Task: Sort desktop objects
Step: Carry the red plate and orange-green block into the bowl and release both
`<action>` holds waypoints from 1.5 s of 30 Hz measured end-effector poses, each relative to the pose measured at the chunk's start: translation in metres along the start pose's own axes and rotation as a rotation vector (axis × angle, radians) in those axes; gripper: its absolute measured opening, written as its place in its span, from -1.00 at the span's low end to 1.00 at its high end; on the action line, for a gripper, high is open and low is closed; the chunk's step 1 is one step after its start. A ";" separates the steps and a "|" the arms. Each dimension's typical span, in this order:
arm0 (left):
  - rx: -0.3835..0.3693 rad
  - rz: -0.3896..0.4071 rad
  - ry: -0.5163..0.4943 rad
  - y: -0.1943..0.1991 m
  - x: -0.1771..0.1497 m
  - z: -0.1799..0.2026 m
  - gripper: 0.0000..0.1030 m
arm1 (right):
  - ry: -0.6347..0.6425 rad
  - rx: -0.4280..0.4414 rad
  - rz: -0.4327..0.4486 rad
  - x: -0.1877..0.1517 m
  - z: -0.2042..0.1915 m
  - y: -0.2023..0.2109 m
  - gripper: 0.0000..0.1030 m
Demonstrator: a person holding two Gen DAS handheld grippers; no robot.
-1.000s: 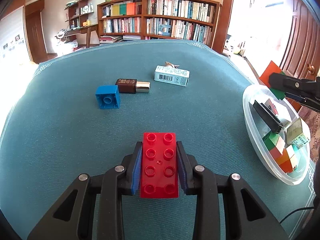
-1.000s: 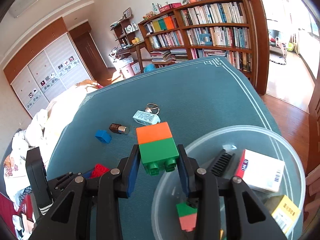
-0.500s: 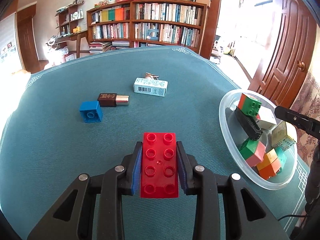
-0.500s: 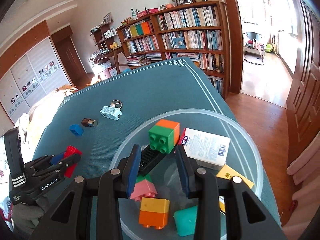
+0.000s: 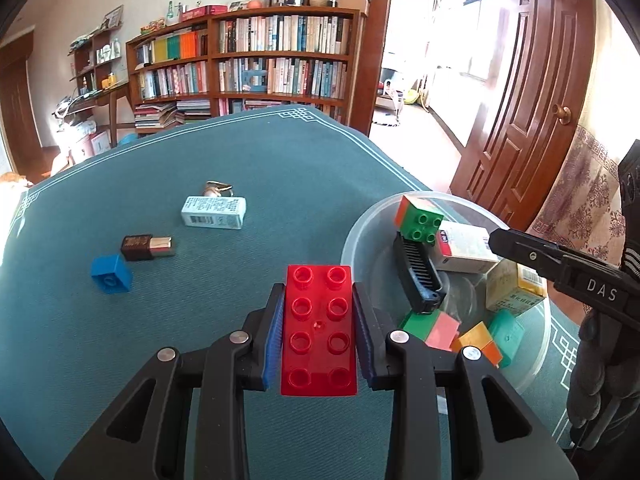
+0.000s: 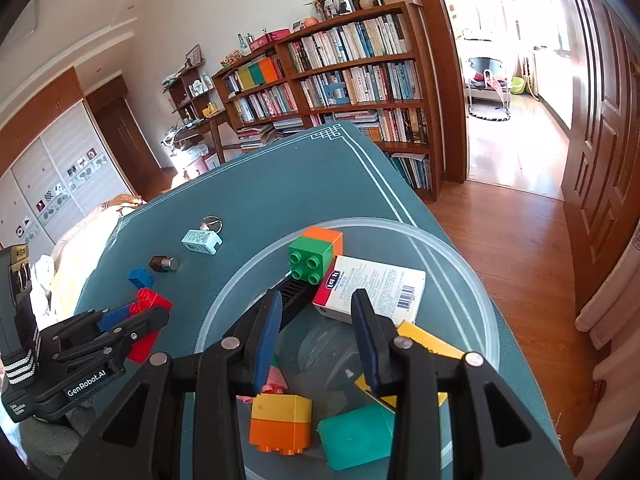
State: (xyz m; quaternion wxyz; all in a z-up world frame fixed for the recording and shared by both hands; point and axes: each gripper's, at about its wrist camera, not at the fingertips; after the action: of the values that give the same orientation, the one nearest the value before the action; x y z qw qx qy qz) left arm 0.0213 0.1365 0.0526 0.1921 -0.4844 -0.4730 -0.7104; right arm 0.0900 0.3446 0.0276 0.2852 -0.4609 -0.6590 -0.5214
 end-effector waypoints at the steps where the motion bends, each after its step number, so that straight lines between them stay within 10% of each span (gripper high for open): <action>1: -0.011 0.001 -0.002 -0.002 0.002 0.003 -0.34 | -0.003 -0.002 0.002 -0.001 0.002 0.001 -0.22; 16: -0.162 -0.059 0.119 -0.047 0.012 0.024 -0.19 | -0.011 -0.019 0.040 0.001 0.009 0.007 0.02; 45: 0.030 -0.062 0.155 -0.031 0.009 -0.042 -0.12 | 0.003 0.024 -0.002 -0.006 -0.015 0.001 0.23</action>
State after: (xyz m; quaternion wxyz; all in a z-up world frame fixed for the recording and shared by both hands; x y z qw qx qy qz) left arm -0.0267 0.1175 0.0415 0.2134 -0.4104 -0.4820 -0.7441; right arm 0.0917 0.3282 0.0276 0.2910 -0.4560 -0.6653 -0.5145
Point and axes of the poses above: each gripper's, at about its wrist camera, not at the fingertips, and y roughly against the way its jaws point, z to its right, x to its top, and after that the axes turned 14 degrees about z, right-handed
